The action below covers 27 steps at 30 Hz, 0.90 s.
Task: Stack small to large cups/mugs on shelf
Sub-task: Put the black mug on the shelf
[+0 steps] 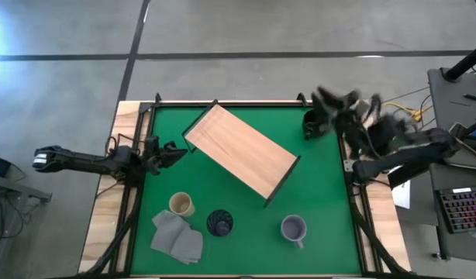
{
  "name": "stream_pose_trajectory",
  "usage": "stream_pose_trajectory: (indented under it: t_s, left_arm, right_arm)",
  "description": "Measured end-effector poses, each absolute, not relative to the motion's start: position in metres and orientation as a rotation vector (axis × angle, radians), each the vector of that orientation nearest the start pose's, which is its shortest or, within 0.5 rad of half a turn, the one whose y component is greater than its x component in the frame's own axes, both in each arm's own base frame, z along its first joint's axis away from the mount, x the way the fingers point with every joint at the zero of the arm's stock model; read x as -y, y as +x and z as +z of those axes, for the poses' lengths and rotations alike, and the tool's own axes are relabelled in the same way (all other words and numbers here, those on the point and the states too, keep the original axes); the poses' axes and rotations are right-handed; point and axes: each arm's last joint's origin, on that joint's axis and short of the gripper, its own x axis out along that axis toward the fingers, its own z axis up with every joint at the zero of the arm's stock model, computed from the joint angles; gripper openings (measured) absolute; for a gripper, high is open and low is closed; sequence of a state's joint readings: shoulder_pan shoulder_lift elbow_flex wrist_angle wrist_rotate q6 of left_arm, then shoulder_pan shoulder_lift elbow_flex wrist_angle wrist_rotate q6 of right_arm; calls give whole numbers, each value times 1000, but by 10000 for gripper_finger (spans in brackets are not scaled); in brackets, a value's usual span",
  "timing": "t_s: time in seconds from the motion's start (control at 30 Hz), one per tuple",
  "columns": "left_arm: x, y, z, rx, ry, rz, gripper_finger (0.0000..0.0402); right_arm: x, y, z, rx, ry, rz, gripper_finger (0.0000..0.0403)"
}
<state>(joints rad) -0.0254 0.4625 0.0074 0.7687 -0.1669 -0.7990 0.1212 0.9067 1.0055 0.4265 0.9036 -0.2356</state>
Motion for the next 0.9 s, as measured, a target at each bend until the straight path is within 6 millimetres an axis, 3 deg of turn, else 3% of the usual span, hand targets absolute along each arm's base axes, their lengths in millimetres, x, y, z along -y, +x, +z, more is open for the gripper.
stream_pose_trajectory:
  t_s: [0.07, 0.17, 0.3, 0.33, 0.4, 0.5, 0.6, 0.67, 0.83, 0.9]
  left_arm:
    - [-2, 122, 198, 357, -830, 11, 64]
    - [-3, 123, 200, 368, -866, 31, 63]
    - [-4, 125, 198, 346, -887, 90, 63]
    - [-4, 126, 197, 332, -886, 97, 63]
    - [-4, 129, 195, 302, -907, 107, 63]
    - [-4, 132, 190, 262, -954, 122, 63]
    - [-4, 136, 185, 230, -989, 136, 63]
    - [-4, 138, 183, 215, -1006, 142, 63]
    - [-3, 140, 181, 196, -1024, 149, 63]
    - [-3, 141, 182, 200, -1025, 147, 63]
  right_arm:
    - [13, 165, 474, 187, 47, -1009, 148]
    - [32, 142, 502, 2, 146, -1204, 148]
    - [49, 104, 501, -215, 453, -1358, 148]
    - [54, 105, 499, -222, 522, -1392, 148]
    - [61, 112, 496, -262, 579, -1293, 148]
    - [75, 134, 485, -366, 563, -1191, 148]
    - [92, 150, 449, -588, 637, -1258, 148]
    - [103, 151, 424, -800, 685, -1317, 148]
    - [125, 156, 390, -897, 734, -1333, 148]
    - [133, 145, 379, -968, 742, -1424, 148]
